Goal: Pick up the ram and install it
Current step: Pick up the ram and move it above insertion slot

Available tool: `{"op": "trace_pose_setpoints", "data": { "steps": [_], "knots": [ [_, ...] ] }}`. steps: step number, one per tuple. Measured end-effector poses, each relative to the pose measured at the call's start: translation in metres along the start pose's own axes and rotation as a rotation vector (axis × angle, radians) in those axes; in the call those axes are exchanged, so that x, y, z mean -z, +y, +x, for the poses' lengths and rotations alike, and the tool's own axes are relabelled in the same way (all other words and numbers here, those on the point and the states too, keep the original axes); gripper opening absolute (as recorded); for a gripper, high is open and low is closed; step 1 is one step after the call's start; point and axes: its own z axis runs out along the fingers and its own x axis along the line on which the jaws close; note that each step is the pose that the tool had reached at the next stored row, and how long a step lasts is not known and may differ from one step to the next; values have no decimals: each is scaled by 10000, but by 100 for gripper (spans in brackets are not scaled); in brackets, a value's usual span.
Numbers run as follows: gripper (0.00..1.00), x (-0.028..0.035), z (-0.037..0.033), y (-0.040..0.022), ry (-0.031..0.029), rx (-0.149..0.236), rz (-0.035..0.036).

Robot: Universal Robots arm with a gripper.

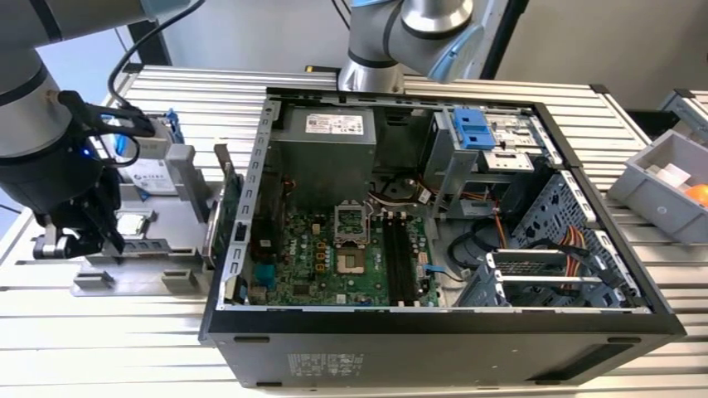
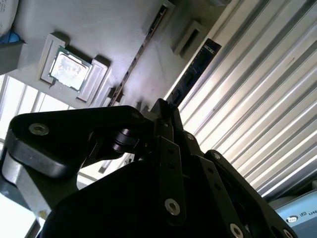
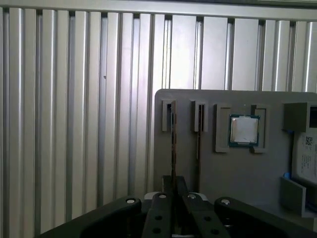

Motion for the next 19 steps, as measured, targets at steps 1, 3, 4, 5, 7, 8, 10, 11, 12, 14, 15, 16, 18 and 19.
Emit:
{"op": "trace_pose_setpoints", "data": {
  "steps": [1, 3, 4, 5, 7, 8, 10, 11, 12, 14, 15, 16, 18, 19],
  "knots": [
    [0, 4, 0, 0, -1, -2, 2],
    [0, 16, 0, 0, 0, -6, 1],
    [0, 21, 0, 0, -1, -7, 2],
    [0, 27, 0, 0, -1, -10, 2],
    [0, 38, 0, 1, -1, -13, 1],
    [0, 43, -1, 1, -1, -14, 1],
    [0, 53, -1, 1, -1, -17, 2],
    [0, 57, -1, 1, -1, -18, 2],
    [0, 62, -1, 1, -1, -19, 2],
    [0, 70, -1, 1, 0, -20, 1],
    [0, 71, -1, 1, -2, -20, 3],
    [0, 75, -1, 1, -1, -20, 2],
    [0, 81, -1, 1, 0, -21, 1],
    [0, 85, -1, 1, 1, -22, 1]
  ]
}}
